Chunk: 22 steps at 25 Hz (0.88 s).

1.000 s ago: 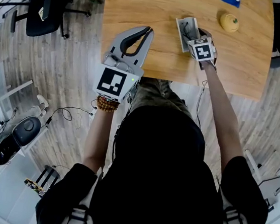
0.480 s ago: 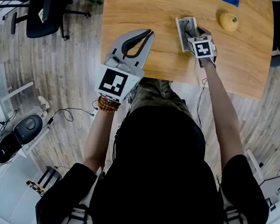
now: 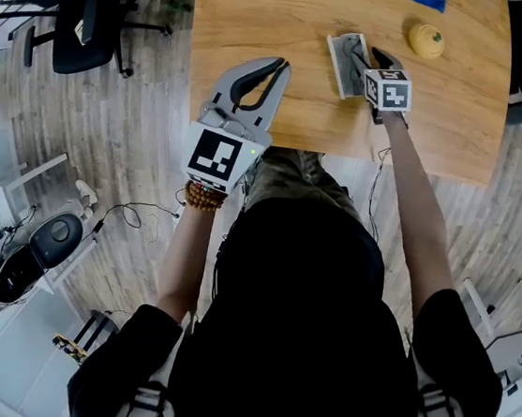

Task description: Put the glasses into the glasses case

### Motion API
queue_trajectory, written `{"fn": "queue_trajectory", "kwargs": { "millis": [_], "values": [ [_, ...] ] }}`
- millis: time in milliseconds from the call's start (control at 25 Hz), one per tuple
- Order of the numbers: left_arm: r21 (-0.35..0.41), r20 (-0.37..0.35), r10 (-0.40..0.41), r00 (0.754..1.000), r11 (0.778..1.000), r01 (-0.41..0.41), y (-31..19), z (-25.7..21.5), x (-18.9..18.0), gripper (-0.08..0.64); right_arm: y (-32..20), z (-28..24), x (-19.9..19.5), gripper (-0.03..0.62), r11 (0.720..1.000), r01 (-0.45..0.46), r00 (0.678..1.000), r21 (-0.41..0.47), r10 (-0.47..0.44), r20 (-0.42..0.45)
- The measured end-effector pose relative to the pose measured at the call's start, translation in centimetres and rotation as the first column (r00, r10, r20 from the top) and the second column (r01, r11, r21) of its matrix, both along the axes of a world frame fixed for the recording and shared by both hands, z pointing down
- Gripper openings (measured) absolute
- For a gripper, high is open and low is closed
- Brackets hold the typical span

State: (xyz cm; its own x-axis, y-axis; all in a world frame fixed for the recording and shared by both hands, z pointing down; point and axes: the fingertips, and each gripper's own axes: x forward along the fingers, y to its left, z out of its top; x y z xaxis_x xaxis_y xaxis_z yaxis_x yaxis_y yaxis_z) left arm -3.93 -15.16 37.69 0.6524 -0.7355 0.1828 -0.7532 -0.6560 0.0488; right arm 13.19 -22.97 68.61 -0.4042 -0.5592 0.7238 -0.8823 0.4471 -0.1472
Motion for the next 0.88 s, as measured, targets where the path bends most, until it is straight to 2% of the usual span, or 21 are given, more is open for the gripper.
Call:
{"fn": "queue_trajectory", "kwargs": {
  "millis": [80, 160, 280, 360, 440, 520, 560, 640, 760, 880],
  "values": [
    [0.0, -0.001, 0.0, 1.0, 1.0, 0.0, 0.0, -0.1, 0.0, 0.032, -1.0, -0.1, 1.3, 0.237, 0.999, -0.036, 0.999, 0.018, 0.036, -0.007],
    [-0.003, 0.001, -0.001, 1.0, 1.0, 0.001, -0.1, 0.1, -0.1, 0.032, -1.8, 0.2, 2.0, 0.249, 0.999, -0.049, 0.999, -0.006, 0.049, -0.02],
    [-0.014, 0.008, 0.001, 1.0, 1.0, -0.001, -0.3, 0.4, 0.1, 0.032, -2.3, 1.0, 1.5, 0.262, 0.999, -0.012, 1.0, -0.043, 0.011, -0.027],
    [-0.016, 0.012, 0.004, 1.0, 1.0, -0.004, -0.5, 0.5, 0.2, 0.032, -2.4, 1.4, 1.2, 0.261, 0.999, 0.018, 0.998, -0.034, -0.02, -0.063],
    [-0.014, 0.016, 0.005, 1.0, 1.0, -0.005, -0.7, 0.4, 0.4, 0.032, -2.7, 1.0, 1.5, 0.26, 1.0, -0.005, 0.997, -0.002, 0.005, -0.079],
    [-0.015, 0.012, 0.002, 1.0, 1.0, -0.002, -0.9, 0.2, 0.3, 0.032, -2.8, 0.1, 1.7, 0.267, 0.999, -0.048, 0.998, 0.012, 0.048, -0.045],
    [-0.016, 0.01, 0.0, 1.0, 1.0, 0.001, -1.0, 0.2, 0.2, 0.032, -2.5, -0.4, 1.1, 0.291, 0.999, -0.052, 0.999, -0.004, 0.052, -0.015],
    [-0.018, 0.011, -0.002, 1.0, 1.0, 0.003, -1.1, 0.4, 0.1, 0.032, -1.6, -0.8, -0.6, 0.365, 0.999, -0.006, 1.0, -0.047, 0.007, 0.013],
    [-0.014, 0.012, 0.004, 1.0, 1.0, -0.004, -1.3, 0.4, 0.7, 0.032, -0.4, 1.0, -1.9, 0.371, 0.993, 0.079, 0.997, -0.089, -0.08, -0.011],
    [-0.011, 0.022, 0.012, 1.0, 1.0, -0.011, -1.3, 0.3, 0.8, 0.032, 0.3, 2.4, -1.8, 0.367, 0.988, 0.102, 0.992, -0.119, -0.109, -0.057]
  ]
}}
